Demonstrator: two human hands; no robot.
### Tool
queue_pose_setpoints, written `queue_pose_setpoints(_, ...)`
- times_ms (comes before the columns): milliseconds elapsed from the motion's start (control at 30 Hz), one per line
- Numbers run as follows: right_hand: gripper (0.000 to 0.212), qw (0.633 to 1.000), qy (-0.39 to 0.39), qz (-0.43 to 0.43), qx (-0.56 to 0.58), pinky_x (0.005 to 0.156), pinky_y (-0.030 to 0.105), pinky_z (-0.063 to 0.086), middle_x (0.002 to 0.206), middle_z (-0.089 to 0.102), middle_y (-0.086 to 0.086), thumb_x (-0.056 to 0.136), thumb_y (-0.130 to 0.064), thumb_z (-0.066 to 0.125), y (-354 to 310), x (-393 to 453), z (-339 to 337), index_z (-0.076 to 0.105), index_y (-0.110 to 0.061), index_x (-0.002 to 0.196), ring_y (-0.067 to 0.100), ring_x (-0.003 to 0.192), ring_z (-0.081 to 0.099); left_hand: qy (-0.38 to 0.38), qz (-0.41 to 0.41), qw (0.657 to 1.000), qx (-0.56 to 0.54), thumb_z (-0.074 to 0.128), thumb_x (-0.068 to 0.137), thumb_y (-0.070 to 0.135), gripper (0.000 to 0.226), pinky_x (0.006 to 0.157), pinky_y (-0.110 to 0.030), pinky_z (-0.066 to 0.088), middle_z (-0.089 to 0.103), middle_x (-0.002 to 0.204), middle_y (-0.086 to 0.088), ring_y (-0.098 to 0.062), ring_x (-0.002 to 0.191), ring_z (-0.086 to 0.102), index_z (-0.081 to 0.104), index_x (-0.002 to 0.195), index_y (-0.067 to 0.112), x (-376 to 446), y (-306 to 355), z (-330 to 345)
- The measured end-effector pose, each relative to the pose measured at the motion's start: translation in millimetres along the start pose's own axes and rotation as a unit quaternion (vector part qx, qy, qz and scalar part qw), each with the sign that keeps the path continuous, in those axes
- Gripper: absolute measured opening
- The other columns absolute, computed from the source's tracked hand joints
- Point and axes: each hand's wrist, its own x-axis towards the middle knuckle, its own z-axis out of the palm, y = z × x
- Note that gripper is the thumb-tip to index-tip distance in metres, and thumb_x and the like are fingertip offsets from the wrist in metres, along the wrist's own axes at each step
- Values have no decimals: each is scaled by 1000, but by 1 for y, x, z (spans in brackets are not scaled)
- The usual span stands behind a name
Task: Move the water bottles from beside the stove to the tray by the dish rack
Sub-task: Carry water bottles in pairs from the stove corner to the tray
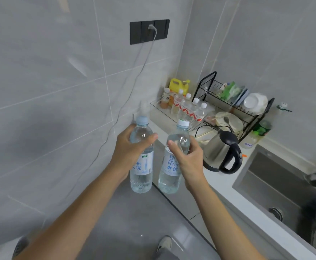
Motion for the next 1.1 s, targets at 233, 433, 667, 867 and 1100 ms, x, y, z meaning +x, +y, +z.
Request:
queue_pose_setpoints(233, 33, 999, 28, -17, 15, 87, 40, 63, 104, 78, 12, 86, -17, 89, 27, 126, 0, 70, -10, 112, 29, 98, 77, -34, 6, 999, 38, 84, 86, 25, 21, 75, -26, 57, 78, 92, 1, -12, 84, 76, 71, 101, 16, 134, -16, 42)
queue_pose_setpoints(433, 42, 998, 2, -56, -39, 89, 36, 62, 109, 78, 1, 84, -20, 91, 35, 243, -18, 67, -17, 119, 19, 101, 76, -84, 52, 987, 128, 82, 82, 41, 21, 83, -38, 57, 76, 93, 8, -12, 91, 75, 70, 97, 33, 256, -18, 90)
queue_pose_setpoints(667, 48, 993, 36, -61, -96, 89, 43, 62, 109, 78, -3, 82, -32, 93, 49, 341, -42, 67, -17, 119, 16, 100, 76, -144, 92, 960, 220, 81, 76, 58, 44, 94, -46, 58, 77, 103, 17, -4, 100, 73, 68, 112, 37, 359, -34, 139)
queue_pose_setpoints(867, 53, 982, 109, -28, -152, 88, 40, 61, 103, 77, -7, 78, -41, 94, 73, 394, -58, 68, -15, 116, 9, 94, 73, -192, 95, 943, 256, 79, 67, 76, 62, 91, -43, 59, 77, 101, 16, -4, 98, 72, 69, 113, 35, 435, -67, 170)
queue_pose_setpoints(1100, 67, 966, 180, 43, -181, 90, 48, 63, 108, 76, -5, 69, -58, 93, 110, 427, -64, 65, -24, 119, 12, 98, 75, -274, 141, 887, 345, 73, 69, 82, 59, 83, -40, 57, 71, 98, 15, -11, 96, 69, 62, 108, 39, 516, -116, 191)
